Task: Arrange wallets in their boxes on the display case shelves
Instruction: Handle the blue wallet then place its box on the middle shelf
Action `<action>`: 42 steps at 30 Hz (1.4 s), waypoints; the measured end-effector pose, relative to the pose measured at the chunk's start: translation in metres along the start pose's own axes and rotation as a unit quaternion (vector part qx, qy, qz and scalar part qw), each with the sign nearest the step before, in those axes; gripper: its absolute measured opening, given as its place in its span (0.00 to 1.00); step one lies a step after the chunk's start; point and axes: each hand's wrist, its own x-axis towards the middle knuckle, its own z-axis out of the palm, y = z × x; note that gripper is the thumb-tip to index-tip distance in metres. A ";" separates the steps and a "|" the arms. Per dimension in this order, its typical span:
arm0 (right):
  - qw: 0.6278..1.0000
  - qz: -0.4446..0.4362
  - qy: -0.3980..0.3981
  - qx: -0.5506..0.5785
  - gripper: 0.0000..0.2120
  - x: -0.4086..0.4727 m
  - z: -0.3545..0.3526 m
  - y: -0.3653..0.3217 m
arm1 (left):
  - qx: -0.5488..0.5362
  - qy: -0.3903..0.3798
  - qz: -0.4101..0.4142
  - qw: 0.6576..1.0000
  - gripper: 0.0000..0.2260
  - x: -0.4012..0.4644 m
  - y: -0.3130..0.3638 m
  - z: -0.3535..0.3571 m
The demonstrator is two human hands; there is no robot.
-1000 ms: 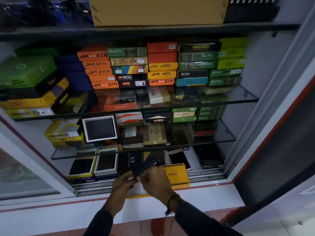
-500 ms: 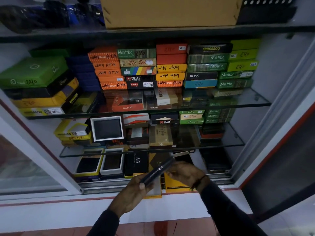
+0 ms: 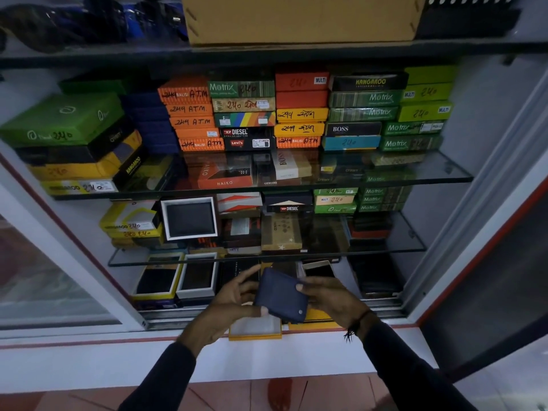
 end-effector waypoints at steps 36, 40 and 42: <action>0.849 0.036 0.208 -0.485 0.13 0.053 0.094 0.050 | 0.199 0.239 -0.235 0.921 0.03 0.009 -0.057 -0.018; 0.877 0.044 0.246 -0.412 0.10 0.047 0.095 0.046 | 0.081 0.232 -0.228 0.942 0.09 -0.003 -0.051 -0.023; 0.894 0.045 0.263 -0.360 0.10 0.044 0.092 0.046 | 0.033 0.224 -0.212 0.951 0.10 -0.010 -0.046 -0.027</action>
